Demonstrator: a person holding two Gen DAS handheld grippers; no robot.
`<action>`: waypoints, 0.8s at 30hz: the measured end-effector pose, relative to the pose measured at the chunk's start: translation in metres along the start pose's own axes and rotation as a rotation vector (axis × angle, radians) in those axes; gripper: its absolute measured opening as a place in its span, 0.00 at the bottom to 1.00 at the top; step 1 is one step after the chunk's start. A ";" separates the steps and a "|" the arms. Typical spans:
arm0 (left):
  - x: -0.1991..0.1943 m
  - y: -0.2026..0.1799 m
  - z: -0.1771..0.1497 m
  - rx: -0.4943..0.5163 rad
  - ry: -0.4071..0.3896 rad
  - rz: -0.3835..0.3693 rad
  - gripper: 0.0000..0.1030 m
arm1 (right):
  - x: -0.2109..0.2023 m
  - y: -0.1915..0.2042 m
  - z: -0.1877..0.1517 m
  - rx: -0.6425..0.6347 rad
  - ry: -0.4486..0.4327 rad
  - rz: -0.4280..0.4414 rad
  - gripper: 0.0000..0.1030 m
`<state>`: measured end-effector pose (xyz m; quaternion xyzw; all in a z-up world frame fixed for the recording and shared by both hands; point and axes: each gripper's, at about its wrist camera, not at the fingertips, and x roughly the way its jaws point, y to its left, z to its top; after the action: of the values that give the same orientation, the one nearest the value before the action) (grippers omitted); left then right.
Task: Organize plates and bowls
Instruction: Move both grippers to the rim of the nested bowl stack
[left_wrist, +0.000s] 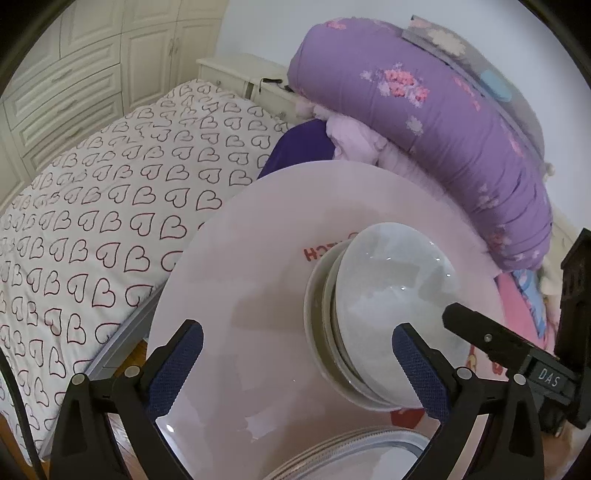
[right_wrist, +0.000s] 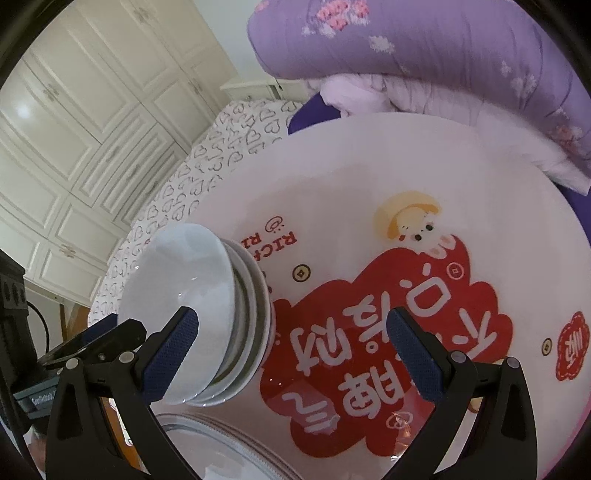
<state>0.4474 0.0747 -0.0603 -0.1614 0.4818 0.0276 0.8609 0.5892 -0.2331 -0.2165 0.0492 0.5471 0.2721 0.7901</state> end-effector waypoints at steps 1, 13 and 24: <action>0.006 -0.002 0.002 0.003 0.003 0.006 0.97 | 0.003 0.000 0.000 0.001 0.006 -0.001 1.00; 0.056 -0.006 0.018 -0.007 0.074 -0.022 0.69 | 0.033 0.000 0.002 0.006 0.069 0.032 0.77; 0.057 -0.002 0.027 -0.003 0.093 -0.075 0.33 | 0.029 0.024 0.002 -0.014 0.065 0.055 0.36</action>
<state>0.5003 0.0749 -0.0949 -0.1819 0.5147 -0.0115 0.8378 0.5887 -0.1982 -0.2309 0.0495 0.5690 0.2989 0.7644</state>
